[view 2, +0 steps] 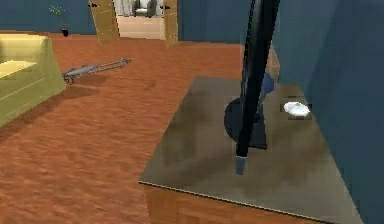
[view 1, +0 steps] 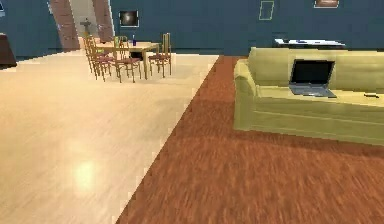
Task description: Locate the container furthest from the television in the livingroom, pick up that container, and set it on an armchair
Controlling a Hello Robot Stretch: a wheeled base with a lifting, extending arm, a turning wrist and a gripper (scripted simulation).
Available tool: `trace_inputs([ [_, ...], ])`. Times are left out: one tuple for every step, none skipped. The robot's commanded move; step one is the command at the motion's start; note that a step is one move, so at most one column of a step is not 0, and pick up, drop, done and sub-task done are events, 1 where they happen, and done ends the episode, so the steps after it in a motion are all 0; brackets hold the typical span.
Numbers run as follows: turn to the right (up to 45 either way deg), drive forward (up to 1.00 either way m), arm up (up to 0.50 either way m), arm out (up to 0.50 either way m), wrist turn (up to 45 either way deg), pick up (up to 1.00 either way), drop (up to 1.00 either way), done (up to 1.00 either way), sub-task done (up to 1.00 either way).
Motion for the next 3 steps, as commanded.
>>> trace_inputs([
  [0.0, 1.00, 0.00, 0.00, 0.0, 0.00, 0.00, 0.00, 0.00],
  [-3.0, 0.00, 0.00, 0.00, 0.0, 0.00, 0.00, 0.00, 0.00],
  [0.0, 1.00, 0.00, 0.00, 0.0, 0.00, 0.00, 0.00, 0.00],
])
